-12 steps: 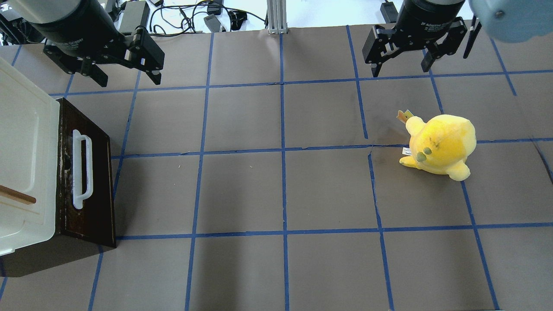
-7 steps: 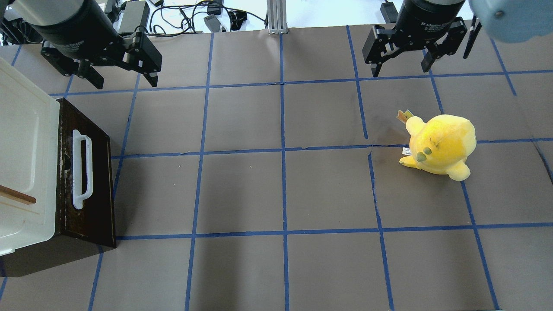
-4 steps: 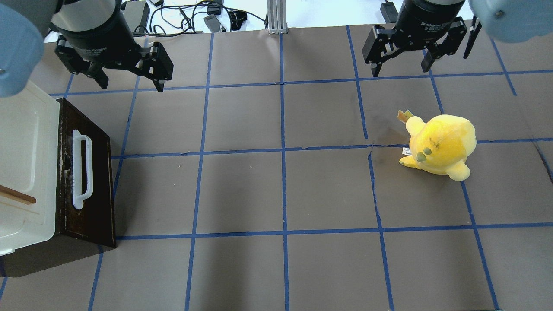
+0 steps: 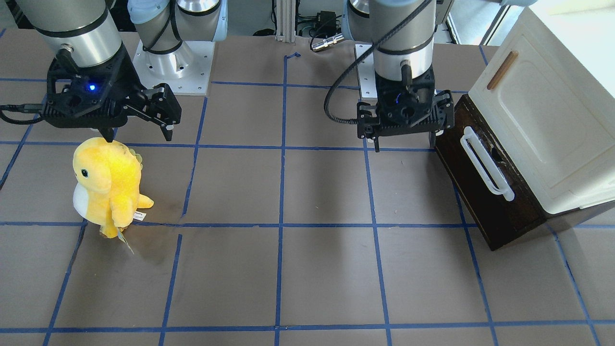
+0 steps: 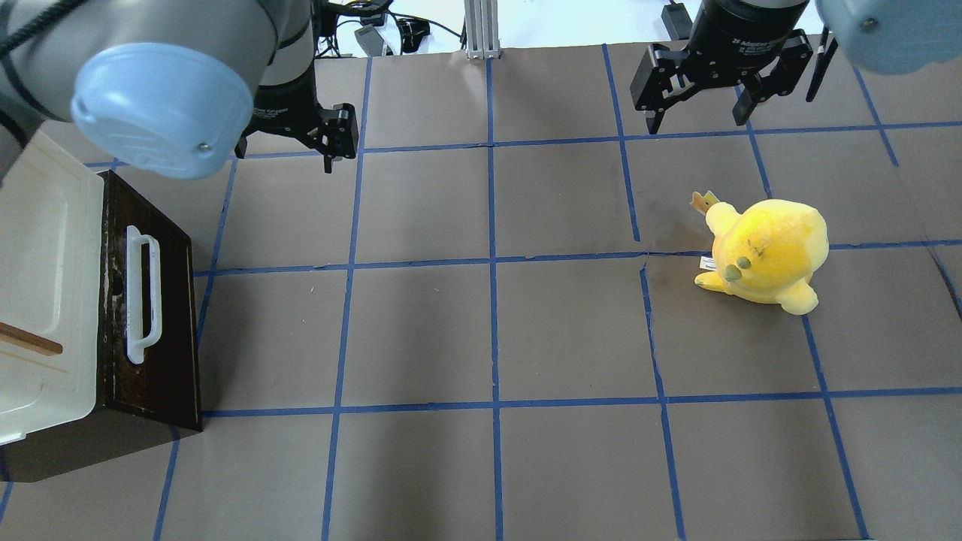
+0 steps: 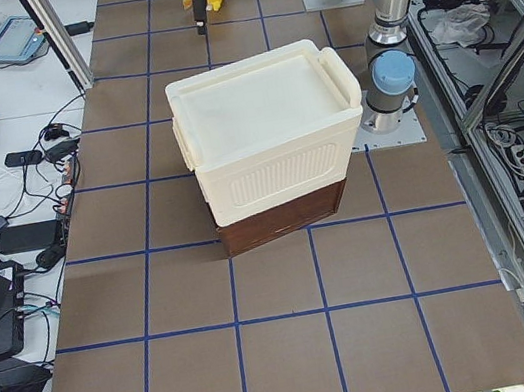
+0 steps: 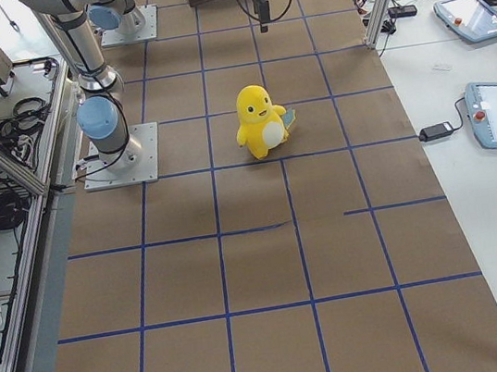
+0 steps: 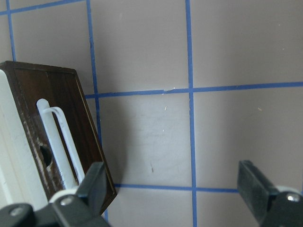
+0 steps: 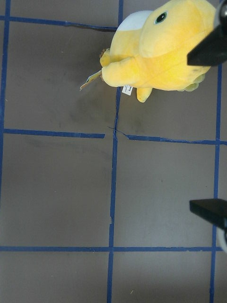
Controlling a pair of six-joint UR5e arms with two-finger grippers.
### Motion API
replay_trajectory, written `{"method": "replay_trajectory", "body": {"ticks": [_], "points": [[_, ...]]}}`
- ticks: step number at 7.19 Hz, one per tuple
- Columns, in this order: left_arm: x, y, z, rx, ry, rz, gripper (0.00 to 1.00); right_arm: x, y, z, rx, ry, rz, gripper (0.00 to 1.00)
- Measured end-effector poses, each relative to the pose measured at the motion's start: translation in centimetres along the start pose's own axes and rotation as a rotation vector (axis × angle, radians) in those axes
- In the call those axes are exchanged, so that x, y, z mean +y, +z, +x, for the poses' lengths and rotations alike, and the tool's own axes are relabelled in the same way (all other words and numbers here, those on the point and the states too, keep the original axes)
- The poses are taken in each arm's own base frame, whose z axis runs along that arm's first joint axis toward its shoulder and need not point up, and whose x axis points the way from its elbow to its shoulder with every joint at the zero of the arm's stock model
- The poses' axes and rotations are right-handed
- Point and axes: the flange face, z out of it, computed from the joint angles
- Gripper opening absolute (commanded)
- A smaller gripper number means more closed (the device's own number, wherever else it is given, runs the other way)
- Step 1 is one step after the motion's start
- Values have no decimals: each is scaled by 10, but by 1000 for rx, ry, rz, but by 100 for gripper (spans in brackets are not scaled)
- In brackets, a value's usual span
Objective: Pull drawer sideways
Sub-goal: 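Move the left gripper toward the white handle of the wooden drawer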
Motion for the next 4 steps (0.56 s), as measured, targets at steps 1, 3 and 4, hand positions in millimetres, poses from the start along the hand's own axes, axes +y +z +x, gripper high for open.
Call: {"method": "replay_trajectory", "body": {"ticks": [1,3,4], "points": [[-5,29,13,-94,10,-28,100,0,0,0,0,0,0,100],[-7,88,31,-286,22,-87,100,0,0,0,0,0,0,100],[-5,113,34,-393,41,-106,100,0,0,0,0,-1,0,100]]}}
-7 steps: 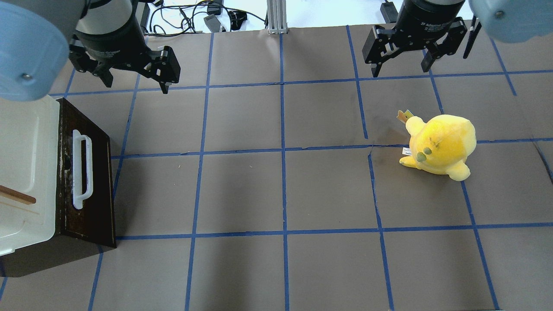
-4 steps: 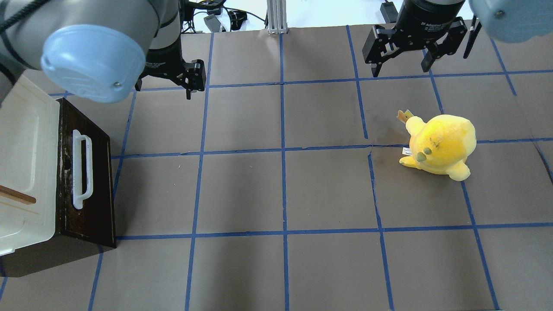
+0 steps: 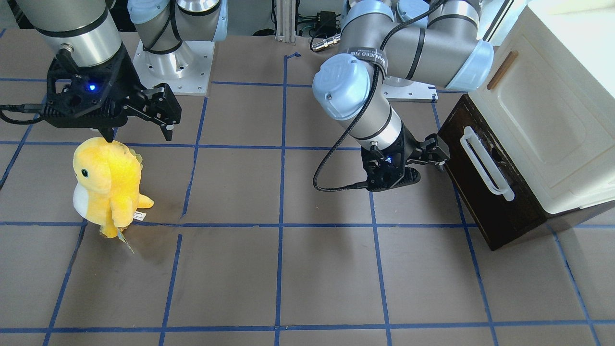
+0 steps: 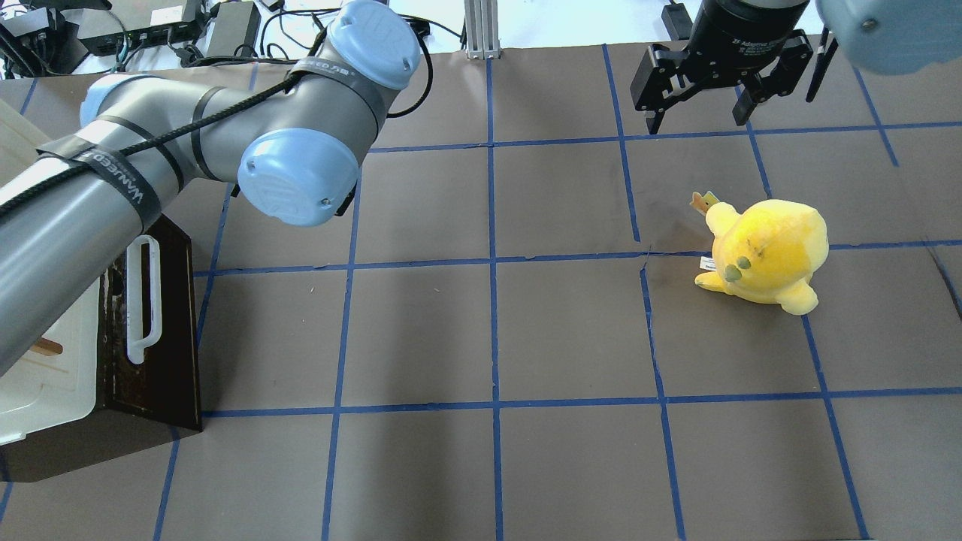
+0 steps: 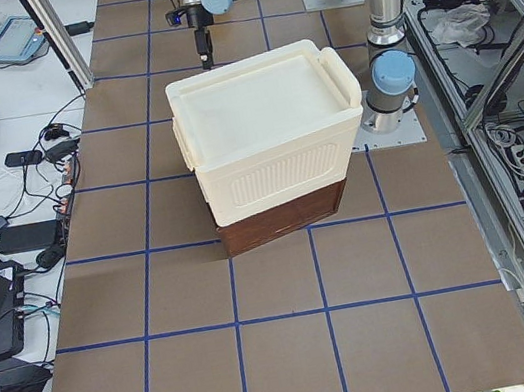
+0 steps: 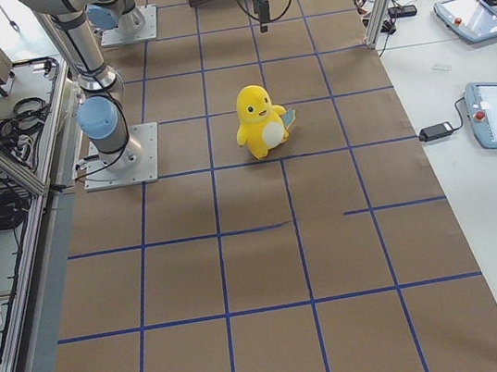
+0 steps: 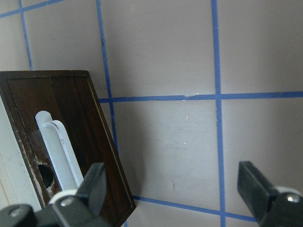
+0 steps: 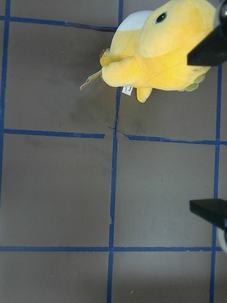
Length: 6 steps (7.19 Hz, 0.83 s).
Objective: Pull drawer sideways
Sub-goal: 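Move the left gripper toward the white handle of the wooden drawer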
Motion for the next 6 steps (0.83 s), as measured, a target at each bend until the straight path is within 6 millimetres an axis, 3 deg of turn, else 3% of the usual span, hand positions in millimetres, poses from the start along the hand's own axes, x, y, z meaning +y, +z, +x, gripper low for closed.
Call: {"method": "replay_trajectory", "body": {"ticks": [3,5,6], "points": [[21,75,28,-259,110,-80,100,0,0,0,0,1,0,100],[28,109,26,-362,157,-121,100,0,0,0,0,1,0,100],[28,127,15,-368,158,-162,100,0,0,0,0,0,0,100]]}}
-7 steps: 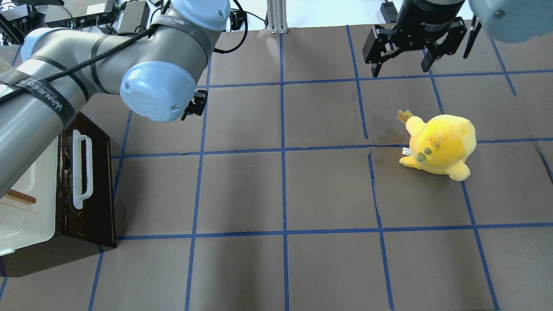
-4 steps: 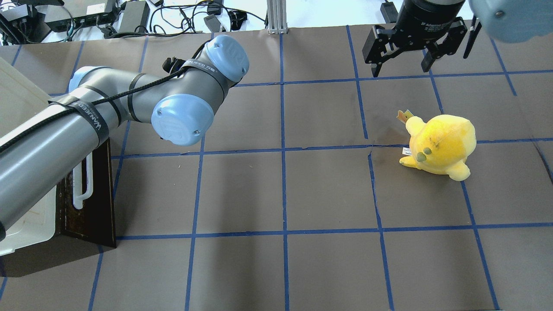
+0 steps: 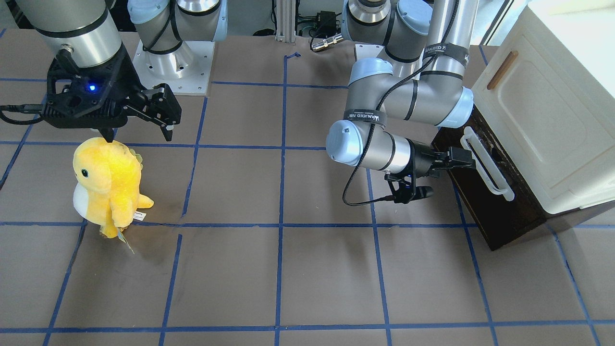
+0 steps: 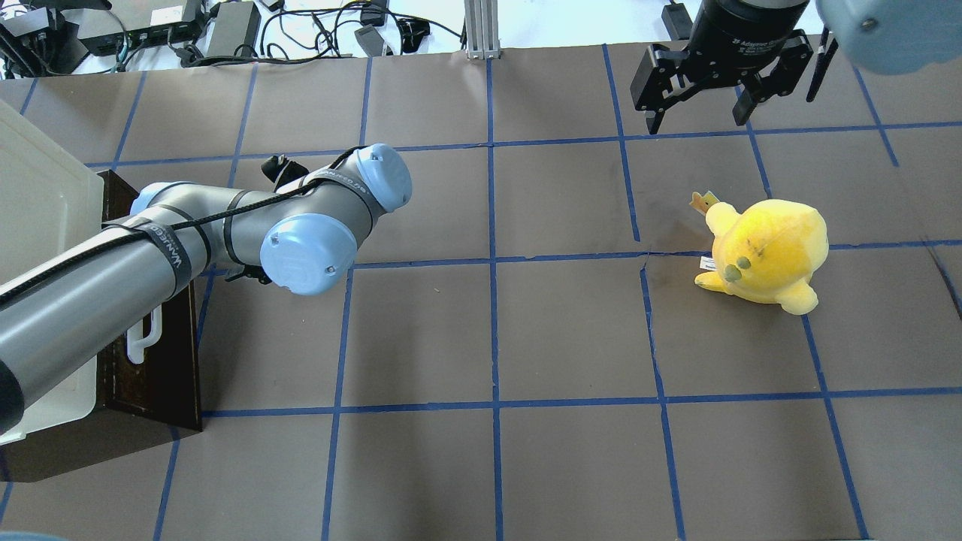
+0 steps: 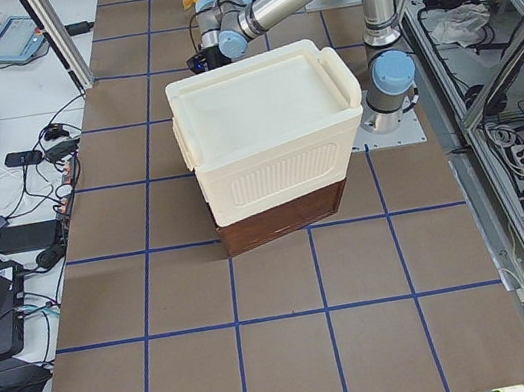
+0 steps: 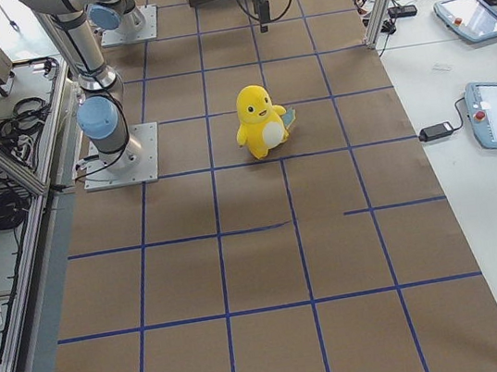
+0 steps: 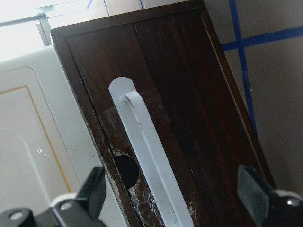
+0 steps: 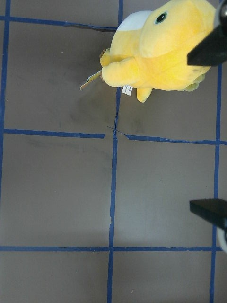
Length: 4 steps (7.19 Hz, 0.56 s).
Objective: Pull drawer sideways
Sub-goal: 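Move the left gripper toward the white handle of the wooden drawer, then lower the left gripper around the white bar handle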
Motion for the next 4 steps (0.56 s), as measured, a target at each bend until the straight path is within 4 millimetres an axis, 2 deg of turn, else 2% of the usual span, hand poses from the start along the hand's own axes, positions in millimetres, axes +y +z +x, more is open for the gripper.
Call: {"method": "replay_trajectory", "body": {"ticks": [2,4], "points": [[-2,34,-6,9,33,-81,100,0,0,0,0,0,0,100],[-5,46,-1,7,55,-108,100,0,0,0,0,0,0,100]]}}
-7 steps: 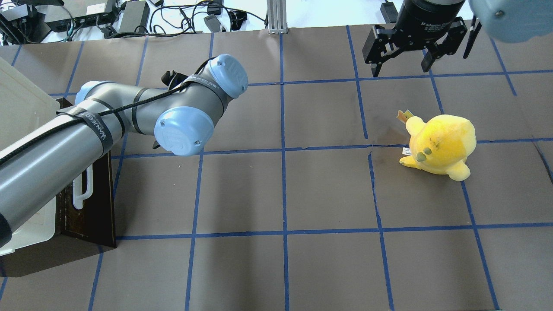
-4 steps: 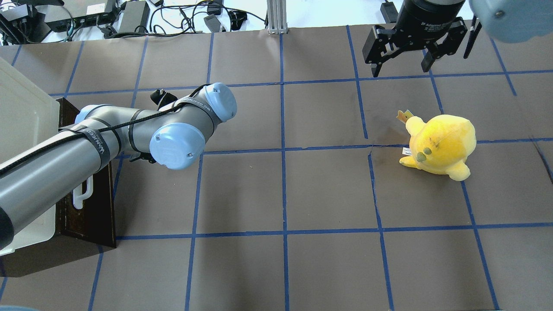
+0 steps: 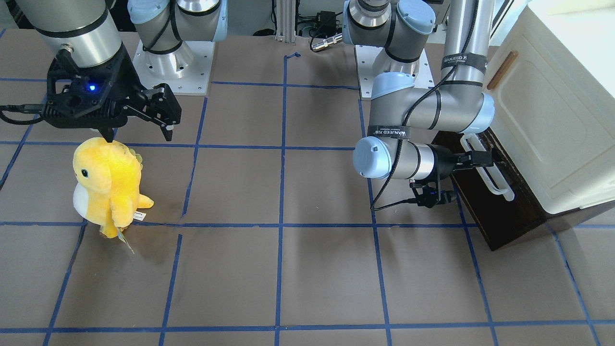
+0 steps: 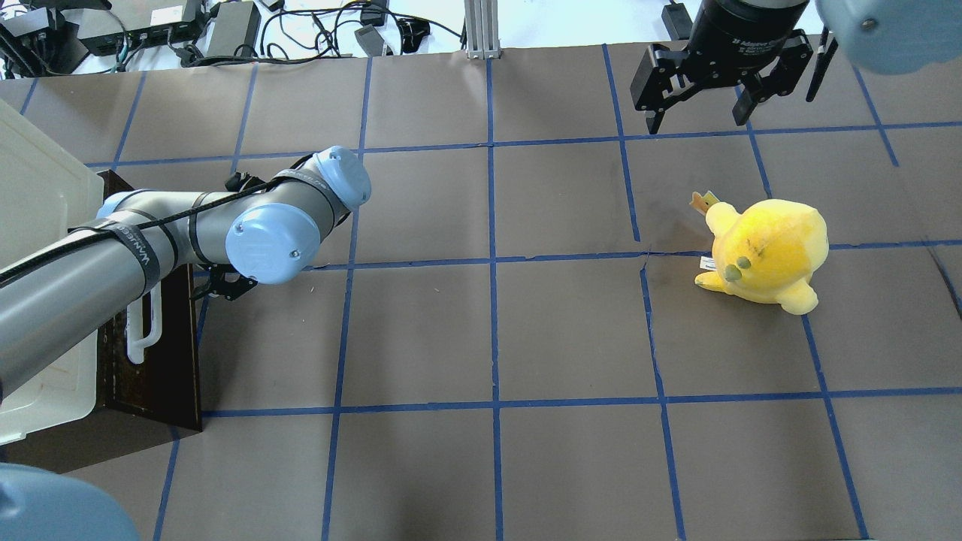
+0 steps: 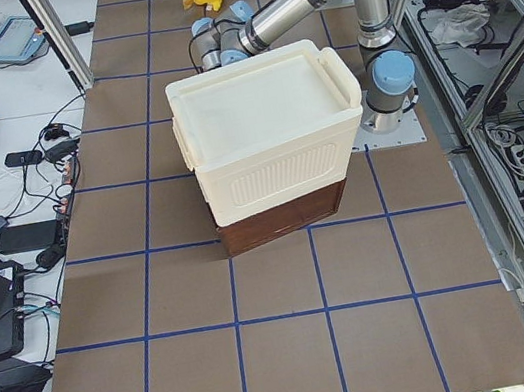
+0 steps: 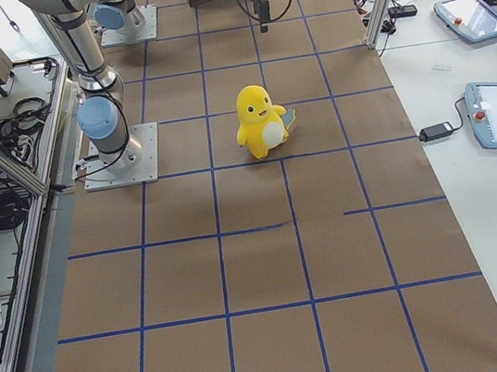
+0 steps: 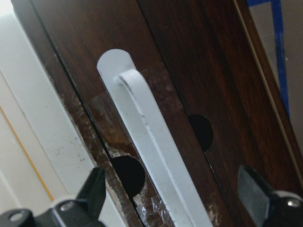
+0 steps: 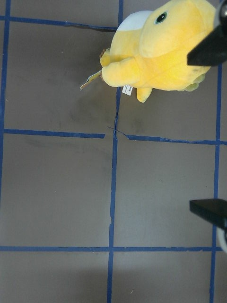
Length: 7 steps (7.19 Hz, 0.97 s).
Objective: Pull drawer sideways
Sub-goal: 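Lower the left gripper around the white bar handle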
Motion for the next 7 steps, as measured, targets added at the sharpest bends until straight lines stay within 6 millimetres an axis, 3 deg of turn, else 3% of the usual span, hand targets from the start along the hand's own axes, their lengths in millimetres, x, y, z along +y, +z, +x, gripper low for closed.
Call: {"method": "replay_trajectory", "body": {"ticks": [4,7], "points": [[-17,11,9,-30,13,-12,99,0,0,0,0,0,0,100],[-18,12,7,-58,32,-6,89,0,0,0,0,0,0,100]]}}
